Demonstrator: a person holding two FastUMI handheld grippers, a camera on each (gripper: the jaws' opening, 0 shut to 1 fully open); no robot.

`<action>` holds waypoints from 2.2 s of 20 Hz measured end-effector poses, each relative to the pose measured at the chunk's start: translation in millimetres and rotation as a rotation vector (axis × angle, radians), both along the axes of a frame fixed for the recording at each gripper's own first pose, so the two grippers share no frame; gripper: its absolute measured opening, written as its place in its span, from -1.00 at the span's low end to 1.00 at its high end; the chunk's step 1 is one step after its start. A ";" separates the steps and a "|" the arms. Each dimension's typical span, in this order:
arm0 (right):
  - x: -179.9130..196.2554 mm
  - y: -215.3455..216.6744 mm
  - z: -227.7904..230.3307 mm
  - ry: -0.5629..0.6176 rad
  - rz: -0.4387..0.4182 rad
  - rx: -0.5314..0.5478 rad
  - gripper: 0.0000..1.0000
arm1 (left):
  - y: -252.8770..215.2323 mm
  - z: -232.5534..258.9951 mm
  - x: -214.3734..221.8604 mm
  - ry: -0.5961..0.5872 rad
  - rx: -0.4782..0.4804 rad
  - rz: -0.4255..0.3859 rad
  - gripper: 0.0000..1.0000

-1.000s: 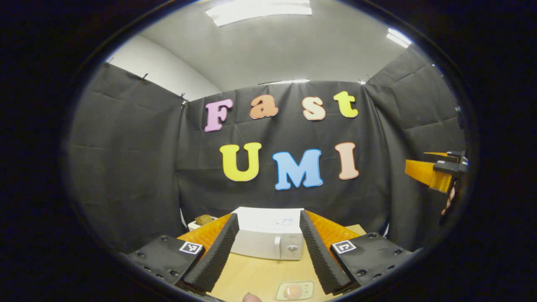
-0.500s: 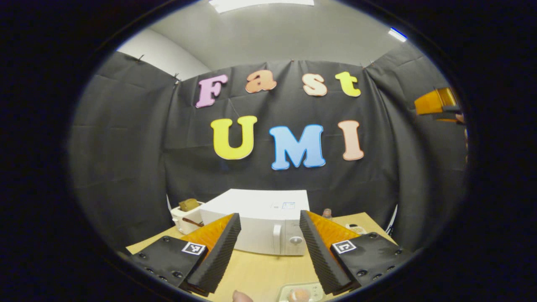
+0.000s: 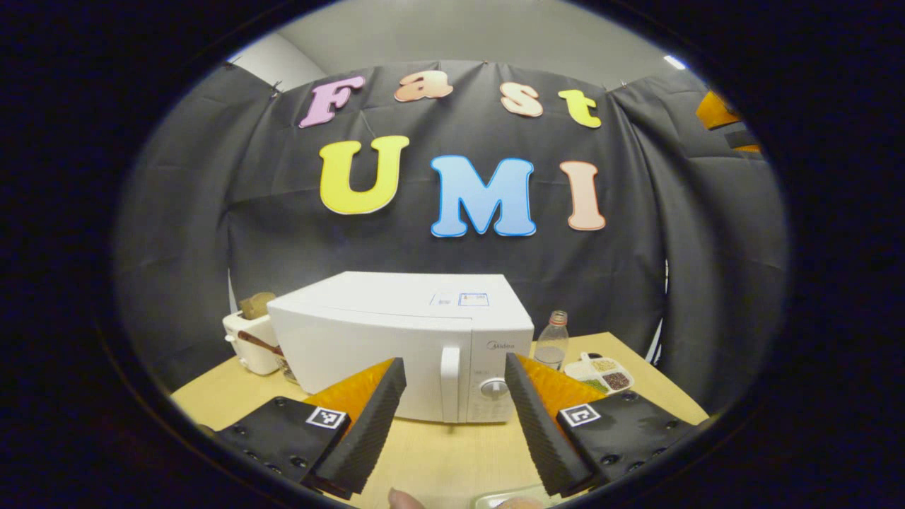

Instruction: Open the microwave oven with the left hand, put the food in, and close the microwave oven.

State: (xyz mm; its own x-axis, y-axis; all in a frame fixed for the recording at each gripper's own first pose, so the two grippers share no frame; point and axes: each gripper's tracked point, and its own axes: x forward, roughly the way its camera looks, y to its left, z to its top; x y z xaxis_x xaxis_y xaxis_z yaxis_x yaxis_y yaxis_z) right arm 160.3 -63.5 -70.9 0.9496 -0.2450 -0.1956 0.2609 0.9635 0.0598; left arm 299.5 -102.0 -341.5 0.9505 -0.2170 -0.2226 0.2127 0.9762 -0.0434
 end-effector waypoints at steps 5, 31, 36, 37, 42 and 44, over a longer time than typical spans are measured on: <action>9.3 3.2 -14.2 0.067 -0.034 -0.086 0.92 | 1.1 -70.0 45.1 0.083 -0.019 -0.018 0.89; -53.7 -1.5 34.4 -0.016 -0.124 -0.114 0.88 | -14.6 -146.7 89.1 0.231 0.031 -0.124 -0.72; -66.0 0.6 45.6 -0.052 -0.103 -0.103 0.88 | -15.1 -147.2 87.4 0.262 0.064 -0.139 -0.77; -68.2 0.2 46.6 -0.053 -0.102 -0.110 0.88 | -15.3 -147.5 86.8 0.268 0.066 -0.140 -0.77; -76.2 1.3 43.2 -0.047 -0.084 -0.117 0.87 | -6.7 -150.3 67.0 0.302 0.063 -0.117 -0.77; -77.6 -0.6 39.6 -0.049 -0.086 -0.110 0.88 | 14.3 -145.5 35.1 0.264 0.072 -0.094 -0.77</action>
